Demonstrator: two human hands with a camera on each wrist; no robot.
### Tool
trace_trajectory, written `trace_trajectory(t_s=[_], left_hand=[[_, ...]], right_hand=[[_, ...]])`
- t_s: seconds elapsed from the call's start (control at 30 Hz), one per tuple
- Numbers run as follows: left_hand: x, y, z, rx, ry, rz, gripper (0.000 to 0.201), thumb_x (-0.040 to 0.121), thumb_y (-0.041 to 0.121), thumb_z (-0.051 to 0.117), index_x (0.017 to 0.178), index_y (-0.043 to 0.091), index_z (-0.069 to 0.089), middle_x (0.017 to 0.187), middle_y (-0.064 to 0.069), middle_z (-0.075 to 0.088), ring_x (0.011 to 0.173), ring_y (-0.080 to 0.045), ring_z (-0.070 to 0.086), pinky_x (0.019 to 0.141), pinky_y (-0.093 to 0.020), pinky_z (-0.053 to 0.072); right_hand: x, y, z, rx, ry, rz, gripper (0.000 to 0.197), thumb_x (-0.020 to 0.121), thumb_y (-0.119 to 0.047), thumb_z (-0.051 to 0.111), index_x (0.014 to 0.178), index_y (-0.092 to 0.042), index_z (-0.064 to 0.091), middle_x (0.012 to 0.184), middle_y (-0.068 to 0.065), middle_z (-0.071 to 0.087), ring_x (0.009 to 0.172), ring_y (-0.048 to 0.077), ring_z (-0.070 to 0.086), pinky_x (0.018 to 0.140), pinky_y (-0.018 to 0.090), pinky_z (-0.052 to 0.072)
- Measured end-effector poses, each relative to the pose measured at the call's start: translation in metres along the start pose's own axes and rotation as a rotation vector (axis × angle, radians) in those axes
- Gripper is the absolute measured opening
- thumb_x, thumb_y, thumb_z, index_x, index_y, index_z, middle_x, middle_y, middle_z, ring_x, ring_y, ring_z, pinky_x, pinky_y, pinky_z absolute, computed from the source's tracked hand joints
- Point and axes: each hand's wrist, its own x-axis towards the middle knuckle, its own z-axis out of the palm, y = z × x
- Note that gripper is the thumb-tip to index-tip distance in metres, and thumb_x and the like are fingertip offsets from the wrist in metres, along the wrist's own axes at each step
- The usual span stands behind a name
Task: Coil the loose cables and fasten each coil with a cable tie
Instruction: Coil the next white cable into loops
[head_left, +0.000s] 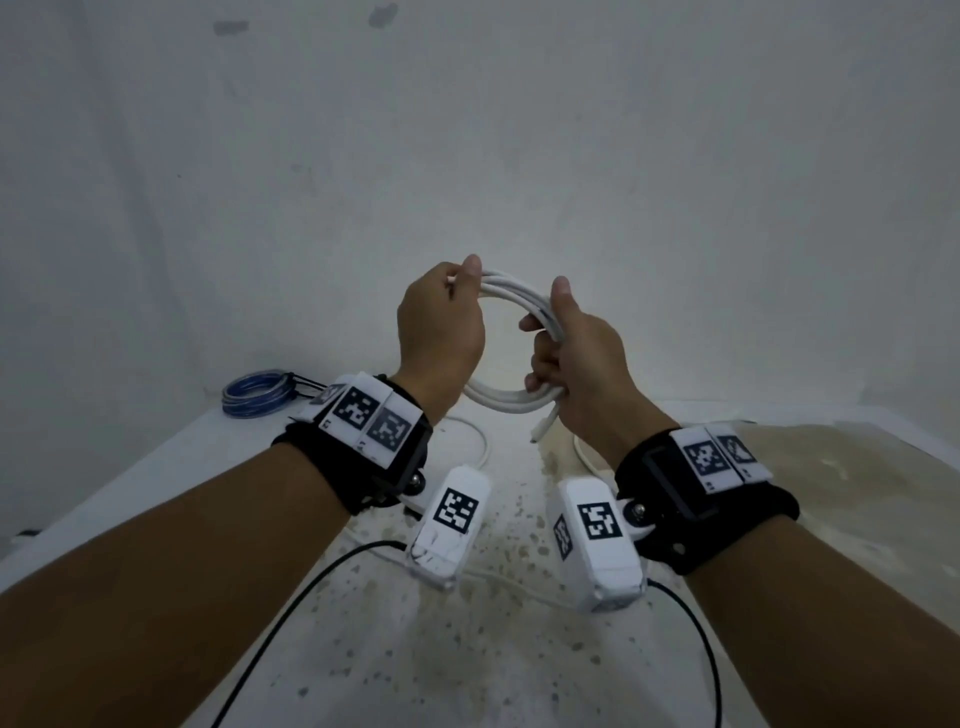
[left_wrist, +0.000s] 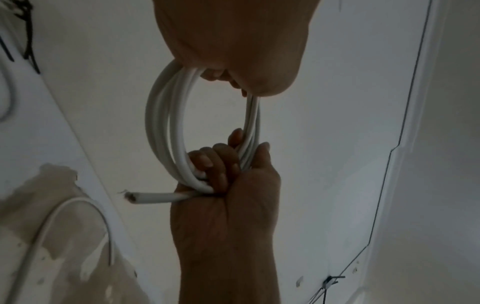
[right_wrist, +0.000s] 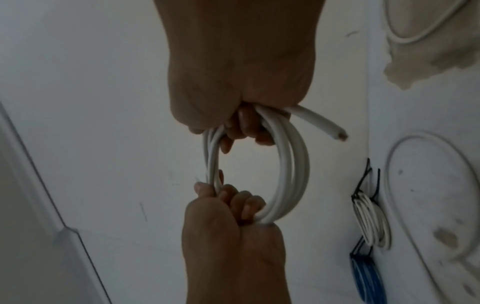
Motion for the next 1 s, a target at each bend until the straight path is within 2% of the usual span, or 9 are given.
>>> trace_trajectory(t_s=[0.1,0.17,0.3,0.37,0.43,0.57,0.7,0.9,1.0], left_hand=[[-0.003,0.0,0.0,-0.148,-0.106,-0.157,0.037,0.101,0.04,0.048,0.089,0.01,0.067,0.064,0.001,0.055,0.053,-0.016,0.047,0.057,-0.032,0.044],[-0.003,0.001,-0.006,-0.153,-0.24,-0.148,0.036,0.102,0.037,0.049,0.093,0.007,0.066,0.066,-0.001,0.058,0.046,-0.014,0.048,0.051,-0.03,0.047],[0.006,0.003,-0.029,-0.051,-0.676,-0.114,0.03,0.102,0.031,0.05,0.097,0.003,0.061,0.084,-0.009,0.071,0.058,-0.022,0.065,0.06,-0.035,0.056],[0.012,0.005,-0.037,0.141,-0.93,-0.007,0.031,0.1,0.033,0.054,0.103,0.003,0.062,0.084,-0.008,0.072,0.068,-0.025,0.07,0.064,-0.037,0.058],[0.011,0.008,-0.037,0.27,-1.037,0.137,0.027,0.1,0.031,0.055,0.103,0.006,0.064,0.079,-0.006,0.065,0.068,-0.02,0.068,0.071,-0.04,0.061],[0.003,0.006,-0.026,0.268,-0.816,0.173,0.026,0.1,0.031,0.054,0.096,0.008,0.063,0.072,0.005,0.055,0.058,-0.007,0.05,0.059,-0.027,0.048],[0.001,-0.008,-0.014,0.249,-0.597,0.164,0.025,0.098,0.03,0.056,0.092,0.007,0.062,0.069,0.005,0.056,0.058,-0.011,0.049,0.061,-0.032,0.044],[-0.01,-0.009,-0.011,0.109,-0.674,0.106,0.02,0.099,0.029,0.055,0.112,0.014,0.059,0.072,0.002,0.053,0.052,-0.006,0.052,0.05,-0.024,0.051],[-0.01,-0.007,-0.009,0.2,-0.644,0.187,0.02,0.098,0.032,0.057,0.106,0.013,0.058,0.073,0.001,0.058,0.046,-0.004,0.055,0.046,-0.019,0.047]], right_hand=[[0.004,-0.003,-0.001,-0.095,0.062,-0.048,0.051,0.101,-0.047,0.045,0.069,-0.009,0.057,0.04,-0.003,0.034,0.033,0.012,0.028,0.043,0.025,0.031],[0.006,-0.005,-0.008,-0.118,0.057,-0.051,0.049,0.1,-0.045,0.047,0.069,-0.009,0.055,0.041,-0.003,0.033,0.034,0.012,0.027,0.042,0.024,0.029],[0.007,-0.01,-0.024,-0.296,-0.087,-0.065,0.047,0.1,-0.042,0.05,0.069,-0.007,0.057,0.048,0.002,0.03,0.039,0.014,0.024,0.042,0.023,0.024],[0.006,-0.01,-0.027,-0.469,-0.197,-0.086,0.047,0.1,-0.041,0.051,0.069,-0.006,0.06,0.051,0.006,0.031,0.041,0.016,0.023,0.041,0.023,0.024],[0.006,-0.009,-0.023,-0.566,-0.24,-0.096,0.049,0.1,-0.041,0.05,0.069,-0.005,0.062,0.053,0.008,0.032,0.043,0.016,0.023,0.04,0.024,0.024],[0.006,-0.006,-0.017,-0.44,-0.11,-0.067,0.054,0.099,-0.047,0.048,0.071,-0.004,0.064,0.048,0.001,0.035,0.041,0.015,0.028,0.042,0.024,0.027],[0.001,0.006,-0.022,-0.151,0.009,0.101,0.057,0.094,-0.059,0.05,0.071,-0.008,0.06,0.048,-0.002,0.034,0.041,0.015,0.032,0.046,0.025,0.039],[0.002,0.011,-0.025,-0.122,0.083,0.066,0.045,0.096,-0.046,0.055,0.066,-0.012,0.051,0.047,-0.003,0.033,0.037,0.011,0.027,0.04,0.023,0.025],[0.002,0.012,-0.027,-0.157,0.072,0.03,0.046,0.096,-0.043,0.057,0.064,-0.012,0.049,0.046,-0.003,0.033,0.036,0.011,0.027,0.04,0.023,0.026]])
